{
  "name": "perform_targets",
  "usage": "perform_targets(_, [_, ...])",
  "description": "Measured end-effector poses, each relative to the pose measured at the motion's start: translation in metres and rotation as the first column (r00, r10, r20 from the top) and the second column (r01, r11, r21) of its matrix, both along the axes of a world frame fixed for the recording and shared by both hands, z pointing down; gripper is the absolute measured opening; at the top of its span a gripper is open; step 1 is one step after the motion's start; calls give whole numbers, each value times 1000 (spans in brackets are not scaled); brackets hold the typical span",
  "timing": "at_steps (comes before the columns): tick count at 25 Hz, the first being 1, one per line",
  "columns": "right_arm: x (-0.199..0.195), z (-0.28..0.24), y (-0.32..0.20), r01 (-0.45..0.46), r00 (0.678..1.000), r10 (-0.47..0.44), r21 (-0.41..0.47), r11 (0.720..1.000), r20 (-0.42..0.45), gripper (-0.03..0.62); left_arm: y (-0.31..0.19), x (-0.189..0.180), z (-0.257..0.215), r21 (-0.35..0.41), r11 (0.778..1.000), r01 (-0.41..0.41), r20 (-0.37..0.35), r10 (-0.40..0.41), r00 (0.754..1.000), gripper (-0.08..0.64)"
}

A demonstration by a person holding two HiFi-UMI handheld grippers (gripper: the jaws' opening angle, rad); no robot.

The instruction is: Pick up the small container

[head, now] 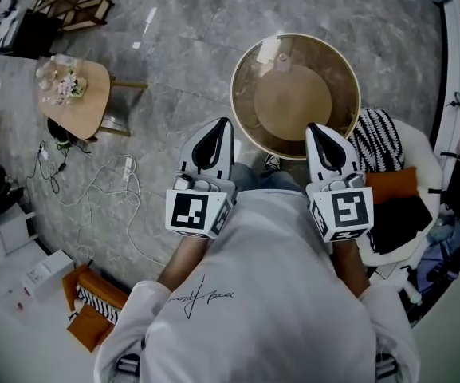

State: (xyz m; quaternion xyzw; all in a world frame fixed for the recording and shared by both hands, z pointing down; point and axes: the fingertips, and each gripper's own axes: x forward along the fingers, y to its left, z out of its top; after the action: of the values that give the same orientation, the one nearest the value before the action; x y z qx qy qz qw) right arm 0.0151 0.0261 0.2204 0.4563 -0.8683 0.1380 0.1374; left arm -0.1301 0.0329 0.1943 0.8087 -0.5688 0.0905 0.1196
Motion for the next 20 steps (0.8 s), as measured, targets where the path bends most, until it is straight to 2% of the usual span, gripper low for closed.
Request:
perform_targets(9, [6, 7, -8, 4, 999, -5, 28, 1000, 51, 15, -10, 0, -4, 19, 999, 28, 37, -29, 999, 15])
perform_targets(16, [14, 26, -16, -1, 998, 1, 8, 1000, 68, 15, -19, 11, 12, -12, 1000, -15, 57, 16, 998, 15])
perform_targets(20, [14, 36, -24, -14, 997, 14, -6, 1000, 69, 15, -24, 8, 20, -34, 999, -11, 56, 13, 998, 15])
